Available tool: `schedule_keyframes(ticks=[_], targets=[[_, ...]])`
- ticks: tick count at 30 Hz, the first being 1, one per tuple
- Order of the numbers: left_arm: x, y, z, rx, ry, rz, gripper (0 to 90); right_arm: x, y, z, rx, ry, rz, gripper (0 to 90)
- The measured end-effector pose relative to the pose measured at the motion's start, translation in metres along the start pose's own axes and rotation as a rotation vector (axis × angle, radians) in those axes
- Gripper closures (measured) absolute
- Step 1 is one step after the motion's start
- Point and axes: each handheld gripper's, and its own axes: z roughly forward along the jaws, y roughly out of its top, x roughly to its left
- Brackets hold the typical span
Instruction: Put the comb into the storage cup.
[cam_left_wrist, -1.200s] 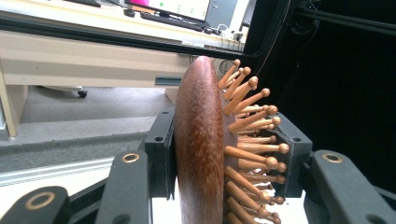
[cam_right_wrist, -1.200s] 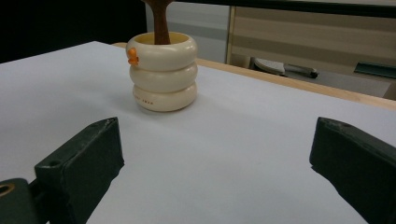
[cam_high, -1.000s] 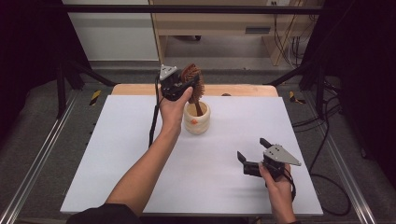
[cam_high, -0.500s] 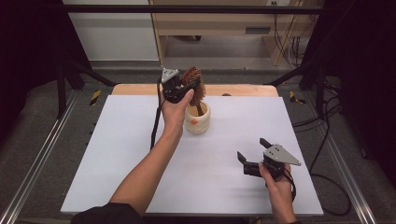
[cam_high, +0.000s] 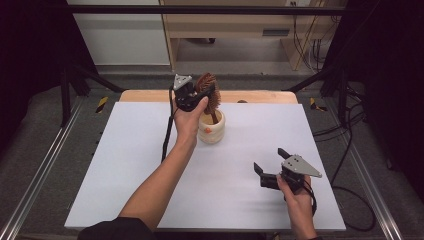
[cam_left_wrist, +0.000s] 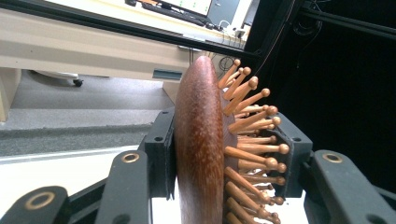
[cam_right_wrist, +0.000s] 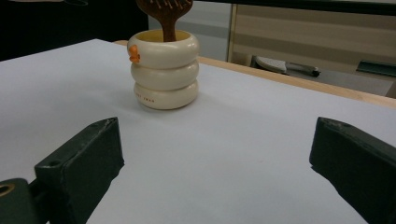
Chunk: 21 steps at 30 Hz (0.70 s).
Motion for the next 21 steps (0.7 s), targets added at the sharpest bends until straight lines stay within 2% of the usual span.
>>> schedule_keyframes(ticks=[21], targets=[[0.0018,-0.0078,0.0040,0.007,0.006,0.000,50.8,-0.0002,-0.0007,0.0007,0.008,0.004,0.003,3.0]])
